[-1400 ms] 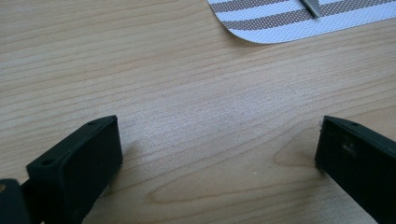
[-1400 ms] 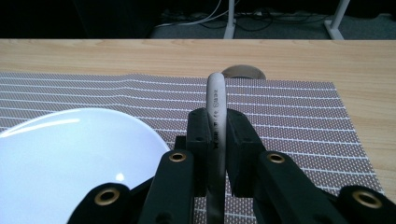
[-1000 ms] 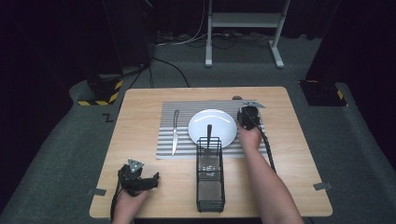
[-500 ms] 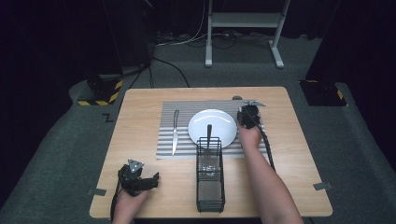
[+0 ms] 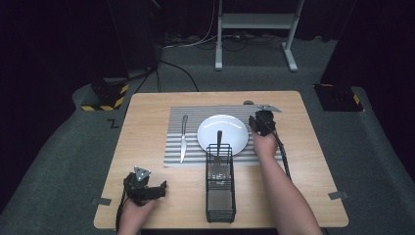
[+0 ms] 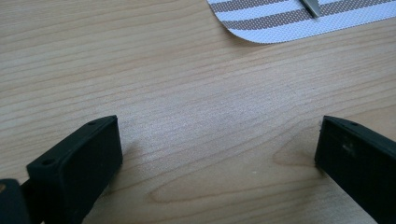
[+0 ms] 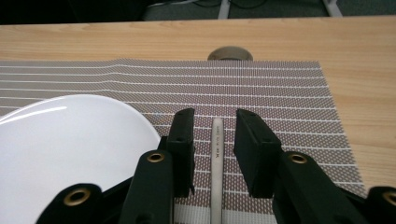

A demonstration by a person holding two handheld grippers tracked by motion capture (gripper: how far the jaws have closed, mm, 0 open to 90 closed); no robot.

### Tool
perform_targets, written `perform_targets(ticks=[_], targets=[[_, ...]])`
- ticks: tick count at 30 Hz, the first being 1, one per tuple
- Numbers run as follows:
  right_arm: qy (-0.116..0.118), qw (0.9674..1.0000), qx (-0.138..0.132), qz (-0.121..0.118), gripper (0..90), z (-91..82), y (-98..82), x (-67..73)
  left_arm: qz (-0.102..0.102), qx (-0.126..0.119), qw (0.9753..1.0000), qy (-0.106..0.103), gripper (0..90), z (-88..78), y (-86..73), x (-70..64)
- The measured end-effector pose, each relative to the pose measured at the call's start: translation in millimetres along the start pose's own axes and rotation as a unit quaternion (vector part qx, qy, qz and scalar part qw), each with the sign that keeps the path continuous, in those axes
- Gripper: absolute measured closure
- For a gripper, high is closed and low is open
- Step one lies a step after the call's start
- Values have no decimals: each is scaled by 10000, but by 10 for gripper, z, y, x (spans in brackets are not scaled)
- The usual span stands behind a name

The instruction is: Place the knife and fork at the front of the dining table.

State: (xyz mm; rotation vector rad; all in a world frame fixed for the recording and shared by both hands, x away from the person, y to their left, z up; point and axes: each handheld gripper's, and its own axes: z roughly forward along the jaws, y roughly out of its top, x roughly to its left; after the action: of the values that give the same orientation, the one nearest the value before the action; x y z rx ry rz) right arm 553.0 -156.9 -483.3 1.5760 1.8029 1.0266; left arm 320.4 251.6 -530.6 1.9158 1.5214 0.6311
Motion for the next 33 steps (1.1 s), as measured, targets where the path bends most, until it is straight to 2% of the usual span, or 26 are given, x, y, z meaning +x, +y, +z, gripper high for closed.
perform_targets(ticks=[9, 14, 24, 33], targets=[[122, 9982, -493, -322, 644, -370, -149, -43, 5, 0, 10000, 19, 9, 0, 0, -3], [170, 9965, -727, -383, 613, -572, -252, -77, 6, -2, 10000, 22, 8, 0, 0, -3], [393, 9905, -1195, -547, 584, -1032, -494, -61, -7, 0, 10000, 32, 9, 0, -1, -7], [558, 9837, -1582, -645, 572, -1498, -604, 40, -7, -4, 10000, 30, 8, 1, -1, -7]])
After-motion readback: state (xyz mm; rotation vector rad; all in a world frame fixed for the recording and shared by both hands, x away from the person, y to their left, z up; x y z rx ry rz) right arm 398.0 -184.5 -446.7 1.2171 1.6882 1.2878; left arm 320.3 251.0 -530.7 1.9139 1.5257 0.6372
